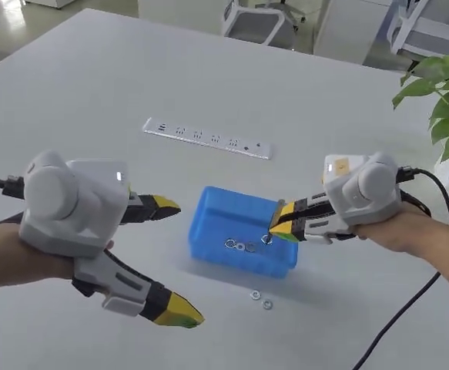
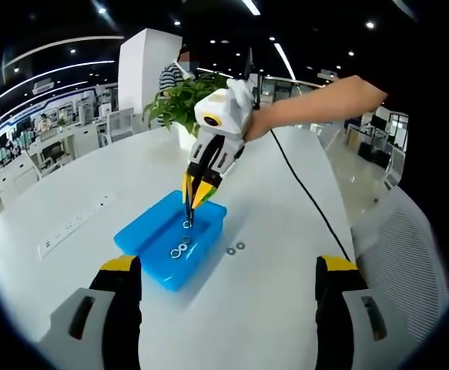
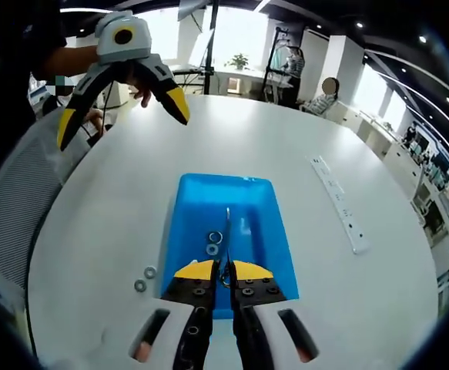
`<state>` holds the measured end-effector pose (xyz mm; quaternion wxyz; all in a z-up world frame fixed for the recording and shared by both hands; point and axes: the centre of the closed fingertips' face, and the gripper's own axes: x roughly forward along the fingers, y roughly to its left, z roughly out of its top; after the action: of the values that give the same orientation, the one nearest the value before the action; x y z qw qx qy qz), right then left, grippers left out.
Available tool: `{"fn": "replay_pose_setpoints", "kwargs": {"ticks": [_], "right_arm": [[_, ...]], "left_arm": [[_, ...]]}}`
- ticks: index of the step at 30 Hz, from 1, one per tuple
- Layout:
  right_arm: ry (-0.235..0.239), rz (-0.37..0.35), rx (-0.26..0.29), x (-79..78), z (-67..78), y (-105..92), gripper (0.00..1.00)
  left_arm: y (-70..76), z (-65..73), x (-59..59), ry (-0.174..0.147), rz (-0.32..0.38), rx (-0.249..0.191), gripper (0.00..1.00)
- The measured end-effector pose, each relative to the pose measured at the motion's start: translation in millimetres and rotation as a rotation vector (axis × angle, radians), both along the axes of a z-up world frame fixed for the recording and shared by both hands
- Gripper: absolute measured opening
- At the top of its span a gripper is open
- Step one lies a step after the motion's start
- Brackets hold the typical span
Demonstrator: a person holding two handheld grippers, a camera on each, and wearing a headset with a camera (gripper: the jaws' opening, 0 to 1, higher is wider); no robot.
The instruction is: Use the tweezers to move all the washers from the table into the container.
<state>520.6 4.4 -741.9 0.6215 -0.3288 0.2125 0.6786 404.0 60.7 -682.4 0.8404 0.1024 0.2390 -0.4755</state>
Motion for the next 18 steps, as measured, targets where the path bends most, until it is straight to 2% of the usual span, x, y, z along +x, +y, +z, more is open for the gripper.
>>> {"fn": "replay_pose_setpoints", "kwargs": {"ticks": [2, 7, 10, 13, 15, 18], "right_arm": [[0.007, 0.0, -0.004, -1.9, -3.6, -0.6, 0.07], [0.022, 0.004, -0.014, -5.7, -10.3, -0.7, 0.07], [0.03, -0.002, -0.004, -6.2, -10.0, 0.5, 0.08], [0.033, -0.005, -0.004, -5.6, -10.1, 0.4, 0.08], [0.031, -0.003, -0.004, -5.8, -10.0, 0.2, 0.08], [0.029, -0.002, -0.003, -6.4, -9.9, 0.3, 0.08]], "left_arm": [[-1.5, -0.8, 4.2, -0.01, -0.005, 0.012, 0.99], [-4.9, -0.8, 17.3, -0.039, -0.001, 0.016, 0.89], [-8.6, 4.9, 29.9, -0.078, 0.009, 0.004, 0.84], [-10.9, 5.1, 37.9, -0.085, 0.004, 0.015, 0.73], [-11.9, 3.7, 45.5, -0.101, 0.001, 0.033, 0.67], [-15.6, 3.7, 54.8, -0.1, -0.001, 0.028, 0.6]]}}
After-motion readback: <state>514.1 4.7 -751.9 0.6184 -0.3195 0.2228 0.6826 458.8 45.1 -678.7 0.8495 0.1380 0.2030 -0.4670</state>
